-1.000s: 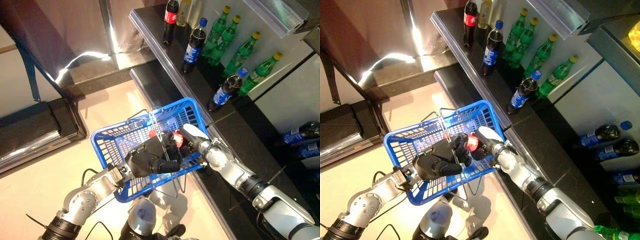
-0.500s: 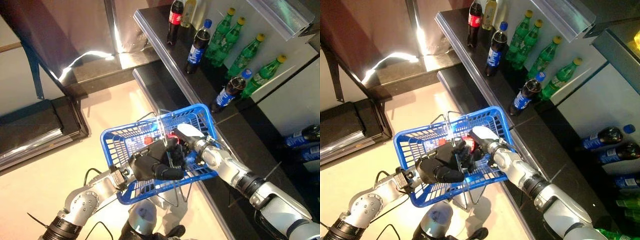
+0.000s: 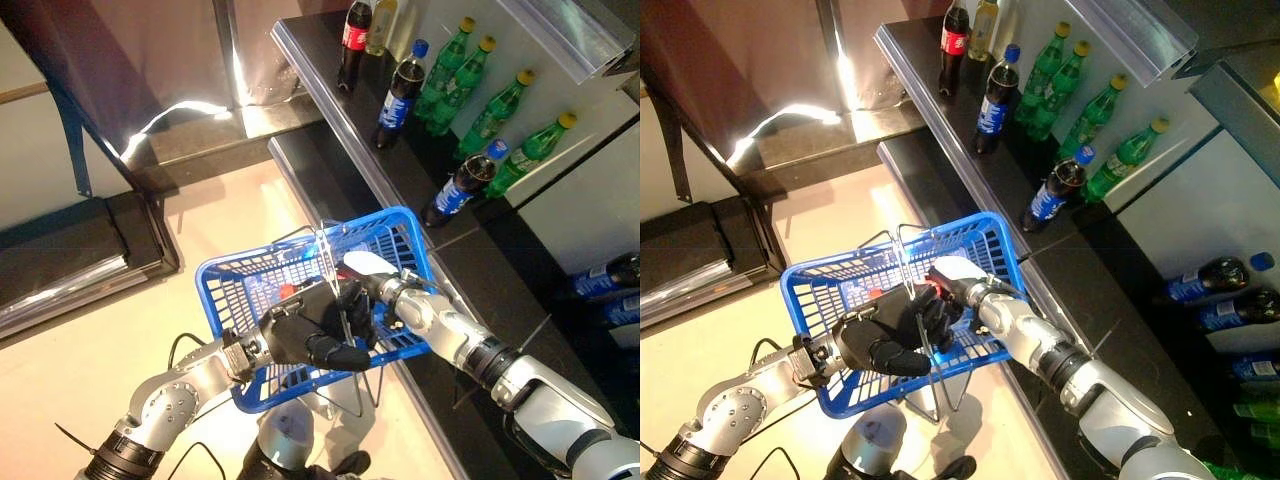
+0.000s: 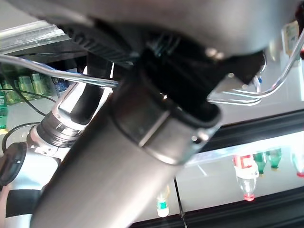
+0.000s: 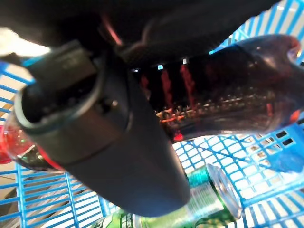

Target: Pick up the drink and place into the basket.

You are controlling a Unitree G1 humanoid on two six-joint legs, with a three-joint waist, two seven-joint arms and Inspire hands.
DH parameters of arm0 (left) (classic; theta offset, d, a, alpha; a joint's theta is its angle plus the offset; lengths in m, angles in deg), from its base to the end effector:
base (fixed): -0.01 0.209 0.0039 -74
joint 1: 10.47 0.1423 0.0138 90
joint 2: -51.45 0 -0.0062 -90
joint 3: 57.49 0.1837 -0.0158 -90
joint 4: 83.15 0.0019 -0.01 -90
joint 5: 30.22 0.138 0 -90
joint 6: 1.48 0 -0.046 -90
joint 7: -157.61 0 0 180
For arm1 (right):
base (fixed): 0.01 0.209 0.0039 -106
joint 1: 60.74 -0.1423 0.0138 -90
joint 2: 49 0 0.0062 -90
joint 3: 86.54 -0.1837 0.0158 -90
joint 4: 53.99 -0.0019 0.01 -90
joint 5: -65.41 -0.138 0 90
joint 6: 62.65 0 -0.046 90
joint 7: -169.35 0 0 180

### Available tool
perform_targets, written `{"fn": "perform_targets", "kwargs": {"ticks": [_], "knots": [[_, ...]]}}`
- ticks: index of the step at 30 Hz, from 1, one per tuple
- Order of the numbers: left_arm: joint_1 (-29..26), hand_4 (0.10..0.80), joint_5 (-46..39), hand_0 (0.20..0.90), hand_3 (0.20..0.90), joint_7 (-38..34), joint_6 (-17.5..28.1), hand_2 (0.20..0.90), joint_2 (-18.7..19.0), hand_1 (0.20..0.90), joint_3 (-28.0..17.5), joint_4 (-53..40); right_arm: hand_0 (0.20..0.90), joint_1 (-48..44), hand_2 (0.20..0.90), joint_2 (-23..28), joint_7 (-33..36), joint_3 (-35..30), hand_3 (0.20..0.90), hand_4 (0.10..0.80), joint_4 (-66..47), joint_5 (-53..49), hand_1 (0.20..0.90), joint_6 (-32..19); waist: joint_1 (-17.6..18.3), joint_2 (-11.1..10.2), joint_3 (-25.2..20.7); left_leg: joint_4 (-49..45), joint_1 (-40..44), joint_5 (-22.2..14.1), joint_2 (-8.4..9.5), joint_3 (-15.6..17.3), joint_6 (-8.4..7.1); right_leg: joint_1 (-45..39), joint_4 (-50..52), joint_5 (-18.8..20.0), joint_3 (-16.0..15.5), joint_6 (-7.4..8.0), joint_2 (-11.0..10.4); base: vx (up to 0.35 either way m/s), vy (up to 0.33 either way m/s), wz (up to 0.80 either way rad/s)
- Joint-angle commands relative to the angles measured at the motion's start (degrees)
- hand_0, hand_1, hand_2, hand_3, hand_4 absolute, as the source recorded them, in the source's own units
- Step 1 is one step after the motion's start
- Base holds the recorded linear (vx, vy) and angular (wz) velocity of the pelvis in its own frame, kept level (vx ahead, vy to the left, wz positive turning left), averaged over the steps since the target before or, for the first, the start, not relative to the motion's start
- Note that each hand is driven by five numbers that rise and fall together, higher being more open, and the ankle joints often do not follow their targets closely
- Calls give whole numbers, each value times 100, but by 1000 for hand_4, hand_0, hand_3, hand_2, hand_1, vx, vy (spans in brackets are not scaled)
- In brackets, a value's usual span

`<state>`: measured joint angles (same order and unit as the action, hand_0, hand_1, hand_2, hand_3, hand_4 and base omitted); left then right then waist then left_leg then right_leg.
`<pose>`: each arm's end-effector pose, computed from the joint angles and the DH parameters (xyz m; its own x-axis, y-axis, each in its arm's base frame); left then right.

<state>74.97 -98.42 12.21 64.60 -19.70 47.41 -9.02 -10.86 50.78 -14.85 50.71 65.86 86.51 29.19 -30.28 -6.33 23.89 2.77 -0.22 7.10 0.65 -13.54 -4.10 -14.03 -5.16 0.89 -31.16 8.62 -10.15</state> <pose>0.2004 0.1745 0.0924 0.4296 -0.8915 0.1435 0.7818 0.2877 -0.5532 0.2961 -0.1182 0.0710 0.8198 0.4865 -0.3022 -0.4249 0.1629 -0.8905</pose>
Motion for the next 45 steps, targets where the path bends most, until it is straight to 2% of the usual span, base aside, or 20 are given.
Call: {"fn": "perform_targets", "kwargs": {"ticks": [1, 12, 13, 14, 15, 17, 18, 19, 35, 45], "knots": [[-599, 100, -717, 300, 200, 1386, 536, 300, -876, 300, 540, -1404, 300, -442, 300, -388, 147, 516, 200, 100, 343, 62, 300, -302, -7, 63, -1956, 223, 283, -455, 16, -114, -54, -83, 158, -131, -146, -75, 216, 0, 0, 0], [-682, 100, -738, 300, 200, 1508, 399, 300, -950, 300, 630, -1475, 300, -466, 300, -776, 23, 516, 200, 100, 904, 109, 300, -172, -79, 64, -1999, 223, 303, -456, 39, -168, -41, -118, 153, -117, -196, -78, 206, 0, 0, 0], [-687, 100, -735, 300, 200, 1508, 398, 300, -957, 300, 641, -1476, 359, -467, 359, -800, 11, 514, 269, 169, 927, 115, 359, -148, -80, 62, -2004, 223, 304, -457, 40, -172, -42, -121, 145, -113, -195, -78, 209, 6, 13, 7], [-692, 100, -740, 300, 200, 1490, 390, 300, -963, 300, 645, -1485, 514, -466, 514, -824, -2, 506, 450, 350, 952, 126, 514, -138, -82, 61, -2009, 223, 306, -458, 44, -177, -40, -124, 137, -109, -192, -79, 213, 6, 6, 9], [-695, 100, -744, 300, 200, 1477, 387, 300, -966, 300, 646, -1491, 552, -467, 552, -831, -11, 502, 494, 394, 951, 129, 552, -125, -82, 60, -2012, 223, 304, -458, 46, -178, -39, -123, 134, -107, -191, -78, 213, 4, 7, 12], [-695, 100, -748, 300, 200, 1450, 398, 300, -969, 300, 664, -1503, 813, -475, 813, -854, -47, 501, 798, 698, 952, 125, 813, -72, -83, 57, -2020, 223, 300, -458, 48, -180, -39, -119, 125, -100, -186, -75, 214, 1, 6, 10], [-678, 100, -741, 300, 200, 1453, 381, 300, -984, 300, 648, -1515, 839, -462, 839, -891, -67, 480, 829, 729, 963, 146, 839, -41, -88, 52, -2029, 223, 298, -459, 51, -185, -38, -122, 114, -96, -177, -78, 218, 2, 6, 5], [-672, 100, -740, 300, 200, 1455, 378, 300, -995, 300, 648, -1517, 900, -465, 900, -909, -82, 474, 900, 800, 985, 150, 900, -30, -86, 53, -2033, 223, 297, -455, 52, -183, -37, -118, 115, -94, -174, -80, 220, 0, 0, 0], [-671, 100, -749, 300, 200, 1438, 328, 300, -1050, 300, 596, -1578, 900, -357, 900, -1026, -126, 430, 900, 800, 1152, 223, 900, 28, -90, 55, -2029, 223, 294, -450, 58, -166, -30, -118, 119, -91, -172, -86, 225, 0, 0, 0], [-596, 100, -703, 300, 200, 1168, 572, 300, -1077, 300, 501, -1569, 900, -278, 900, -1053, 101, 271, 900, 800, 1082, -123, 900, 138, -55, 66, -2043, 223, 302, -450, 60, -144, -21, -117, 113, -77, -145, -84, 230, 0, 0, 0]]}}
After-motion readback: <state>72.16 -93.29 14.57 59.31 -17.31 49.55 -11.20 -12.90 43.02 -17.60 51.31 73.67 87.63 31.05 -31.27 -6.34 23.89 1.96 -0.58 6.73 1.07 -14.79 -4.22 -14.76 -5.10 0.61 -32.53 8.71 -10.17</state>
